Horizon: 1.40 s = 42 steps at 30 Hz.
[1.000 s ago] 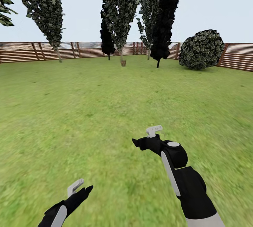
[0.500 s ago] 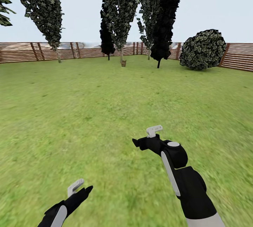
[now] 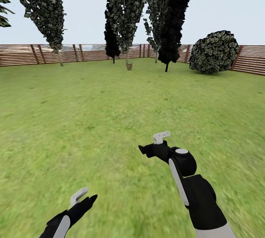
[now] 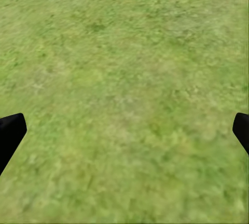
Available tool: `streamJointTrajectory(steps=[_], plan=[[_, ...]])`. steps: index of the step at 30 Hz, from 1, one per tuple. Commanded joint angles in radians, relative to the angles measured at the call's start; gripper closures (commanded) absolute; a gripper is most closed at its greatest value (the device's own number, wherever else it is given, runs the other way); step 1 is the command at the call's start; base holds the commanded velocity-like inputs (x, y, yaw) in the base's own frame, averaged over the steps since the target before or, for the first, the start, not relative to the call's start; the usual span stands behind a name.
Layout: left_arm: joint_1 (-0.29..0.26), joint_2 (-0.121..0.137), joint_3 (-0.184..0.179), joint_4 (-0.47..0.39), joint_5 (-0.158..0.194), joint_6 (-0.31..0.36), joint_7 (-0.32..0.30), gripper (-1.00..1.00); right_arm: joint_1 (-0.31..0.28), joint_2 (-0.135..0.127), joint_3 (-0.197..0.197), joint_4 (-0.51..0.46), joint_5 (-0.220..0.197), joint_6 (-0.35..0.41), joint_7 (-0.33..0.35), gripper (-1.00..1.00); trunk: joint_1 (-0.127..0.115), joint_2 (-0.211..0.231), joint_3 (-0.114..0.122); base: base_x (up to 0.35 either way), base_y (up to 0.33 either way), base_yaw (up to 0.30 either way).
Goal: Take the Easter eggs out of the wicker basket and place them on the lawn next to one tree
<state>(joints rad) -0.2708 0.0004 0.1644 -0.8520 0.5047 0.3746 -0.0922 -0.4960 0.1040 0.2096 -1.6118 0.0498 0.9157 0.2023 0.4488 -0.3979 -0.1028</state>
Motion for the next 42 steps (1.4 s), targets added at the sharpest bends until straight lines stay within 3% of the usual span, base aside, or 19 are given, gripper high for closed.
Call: streamJointTrajectory(steps=[1, 42], plan=[[-0.001, 0.0, 0.003, -0.001, 0.006, 0.007, -0.003, -1.0, -0.001, 0.0, 0.0, -0.001, 0.005, 0.005, 0.005, -1.0, 0.001, -0.002, -0.002, 0.334, 0.0, 0.0], [-0.001, 0.001, 0.003, 0.0, 0.007, 0.007, -0.008, -1.0, -0.001, 0.0, 0.0, 0.0, 0.005, 0.005, 0.005, -1.0, 0.001, -0.002, -0.002, 0.334, 0.0, 0.0]])
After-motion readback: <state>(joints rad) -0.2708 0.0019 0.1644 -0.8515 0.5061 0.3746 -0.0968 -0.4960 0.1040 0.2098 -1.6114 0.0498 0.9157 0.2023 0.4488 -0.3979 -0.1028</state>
